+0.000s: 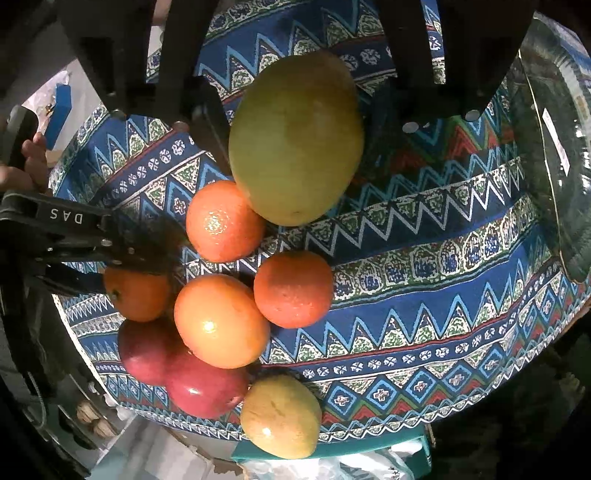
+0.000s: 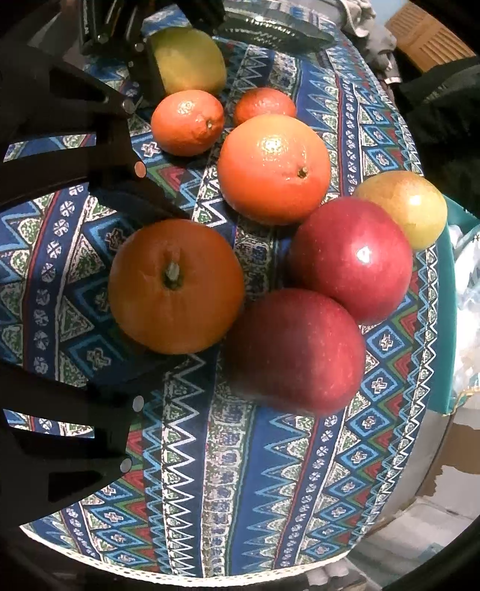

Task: Organize fruits
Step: 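Close left gripper on the yellow-green mango while right gripper grasps the large orange, then lift the mango with left gripper while right gripper carries the orange toward the glass bowl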

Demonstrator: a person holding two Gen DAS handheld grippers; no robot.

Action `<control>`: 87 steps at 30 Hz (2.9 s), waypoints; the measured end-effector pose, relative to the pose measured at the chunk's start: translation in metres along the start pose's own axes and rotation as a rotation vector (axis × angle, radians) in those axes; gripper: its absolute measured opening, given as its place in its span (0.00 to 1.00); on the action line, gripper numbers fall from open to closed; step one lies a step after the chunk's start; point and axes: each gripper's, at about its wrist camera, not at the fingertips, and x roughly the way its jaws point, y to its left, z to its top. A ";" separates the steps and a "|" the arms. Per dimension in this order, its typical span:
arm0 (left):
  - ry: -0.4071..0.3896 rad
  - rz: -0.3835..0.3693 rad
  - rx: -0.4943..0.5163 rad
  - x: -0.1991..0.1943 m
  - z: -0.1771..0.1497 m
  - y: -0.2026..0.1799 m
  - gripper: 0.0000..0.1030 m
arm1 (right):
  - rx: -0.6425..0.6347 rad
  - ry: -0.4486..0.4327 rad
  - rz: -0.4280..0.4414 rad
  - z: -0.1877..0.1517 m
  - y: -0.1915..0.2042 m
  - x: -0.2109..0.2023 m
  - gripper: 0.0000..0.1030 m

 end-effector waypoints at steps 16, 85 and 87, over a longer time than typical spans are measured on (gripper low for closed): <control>-0.056 0.021 -0.023 -0.022 -0.007 0.013 0.63 | -0.006 -0.095 0.008 -0.017 0.004 -0.043 0.62; -0.482 0.017 -0.290 -0.207 -0.060 0.140 0.63 | -0.256 -0.413 0.299 0.057 0.198 -0.180 0.62; -0.484 0.020 -0.305 -0.207 -0.063 0.148 0.63 | -0.270 -0.409 0.306 0.060 0.207 -0.178 0.62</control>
